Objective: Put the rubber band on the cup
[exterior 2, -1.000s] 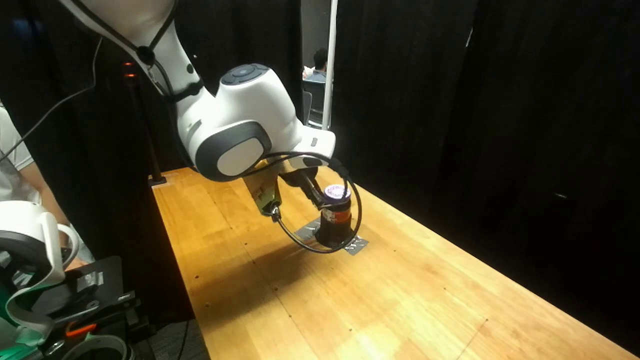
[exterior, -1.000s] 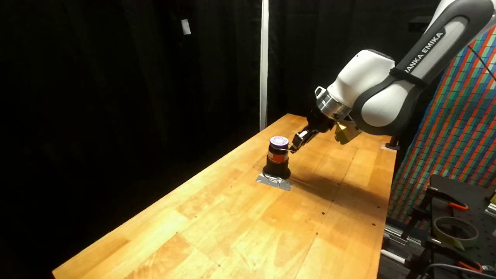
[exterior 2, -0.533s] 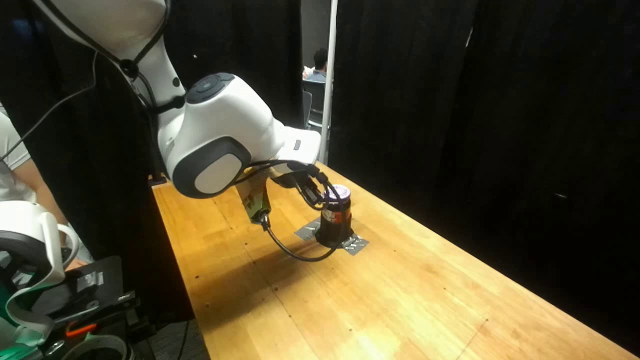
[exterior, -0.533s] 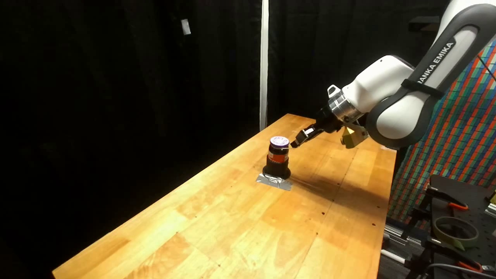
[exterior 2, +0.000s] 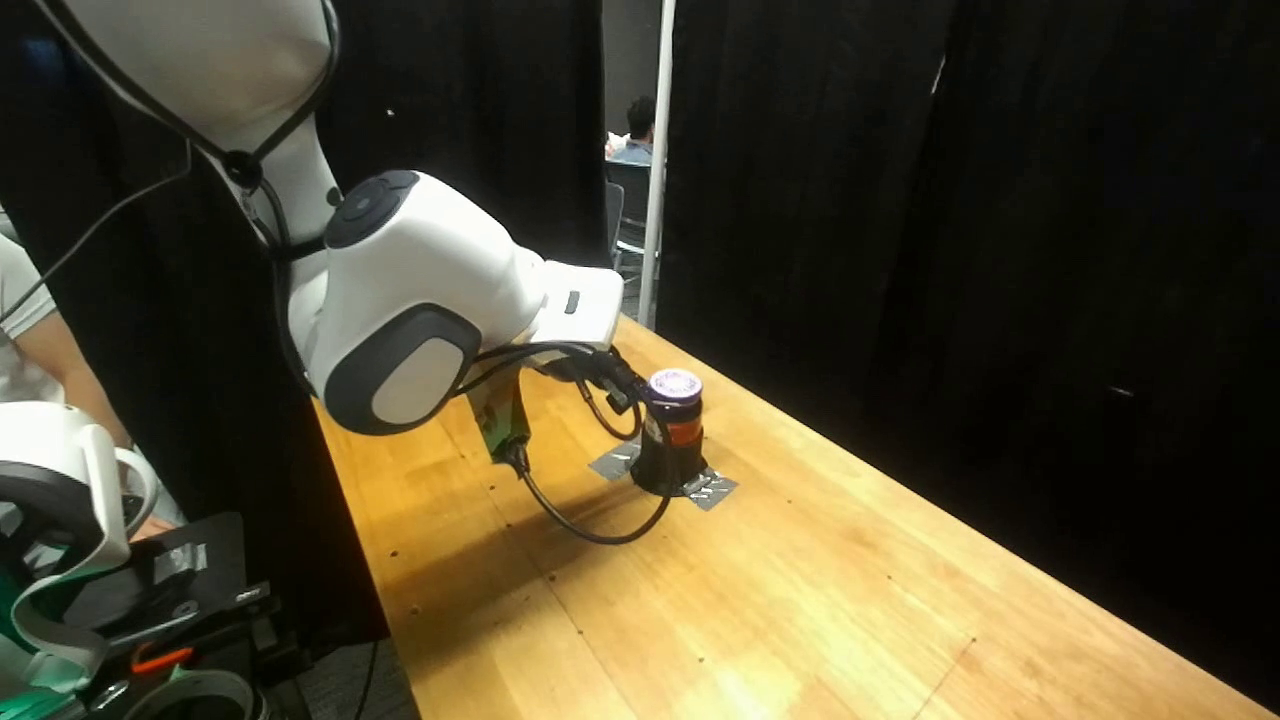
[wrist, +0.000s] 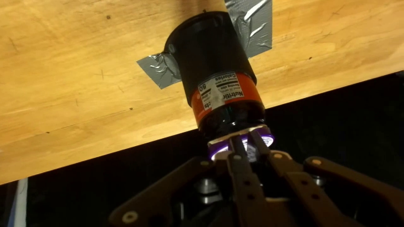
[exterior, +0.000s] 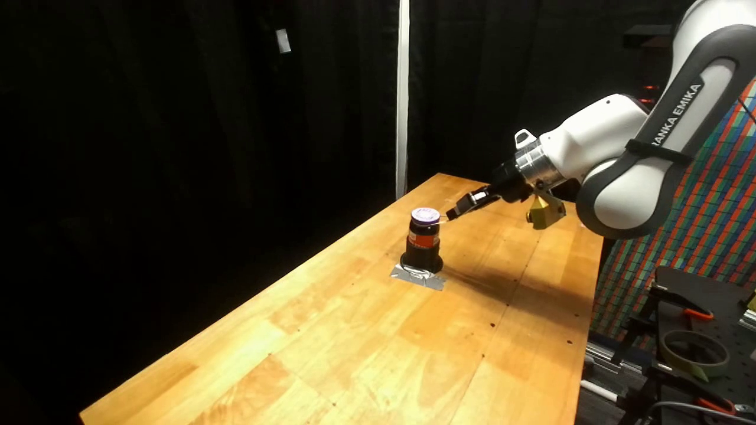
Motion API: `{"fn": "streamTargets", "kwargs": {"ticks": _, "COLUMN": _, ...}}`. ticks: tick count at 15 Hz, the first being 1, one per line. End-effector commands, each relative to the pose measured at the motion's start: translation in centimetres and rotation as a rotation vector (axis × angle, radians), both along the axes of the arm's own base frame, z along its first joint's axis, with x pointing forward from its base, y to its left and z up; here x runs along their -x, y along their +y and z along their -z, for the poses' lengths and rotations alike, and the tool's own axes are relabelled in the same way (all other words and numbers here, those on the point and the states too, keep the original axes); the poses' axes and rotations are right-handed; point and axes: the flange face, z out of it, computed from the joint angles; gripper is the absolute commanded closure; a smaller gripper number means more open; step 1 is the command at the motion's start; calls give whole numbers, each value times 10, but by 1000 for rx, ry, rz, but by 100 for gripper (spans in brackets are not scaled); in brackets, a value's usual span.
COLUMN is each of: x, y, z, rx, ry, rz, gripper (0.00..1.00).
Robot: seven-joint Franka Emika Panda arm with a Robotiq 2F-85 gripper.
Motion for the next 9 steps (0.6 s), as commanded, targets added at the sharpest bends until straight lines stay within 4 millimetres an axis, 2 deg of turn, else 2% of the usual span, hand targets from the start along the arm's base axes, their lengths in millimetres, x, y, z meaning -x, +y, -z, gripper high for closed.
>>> {"fn": "streamTargets", "kwargs": {"ticks": 1, "x": 11, "y": 0, "z": -4, "rx": -80, "ry": -42, "rz": -22, "gripper": 87}}
{"fn": "streamTargets", "kwargs": {"ticks": 4, "x": 14, "y": -5, "z": -4, "rx": -116, "ry": -60, "rz": -35, "gripper": 86}}
{"fn": "streamTargets", "kwargs": {"ticks": 5, "x": 14, "y": -7, "z": -3, "rx": -121, "ry": -53, "rz": -35, "gripper": 81}}
{"fn": "streamTargets", "kwargs": {"ticks": 6, "x": 13, "y": -8, "z": -1, "rx": -124, "ry": -29, "rz": -27, "gripper": 60}}
{"fn": "streamTargets", "kwargs": {"ticks": 7, "x": 10, "y": -5, "z": 1, "rx": -98, "ry": -27, "rz": -31, "gripper": 84}}
{"fn": "streamTargets", "kwargs": {"ticks": 9, "x": 10, "y": -7, "z": 2, "rx": -106, "ry": -21, "rz": -25, "gripper": 71}}
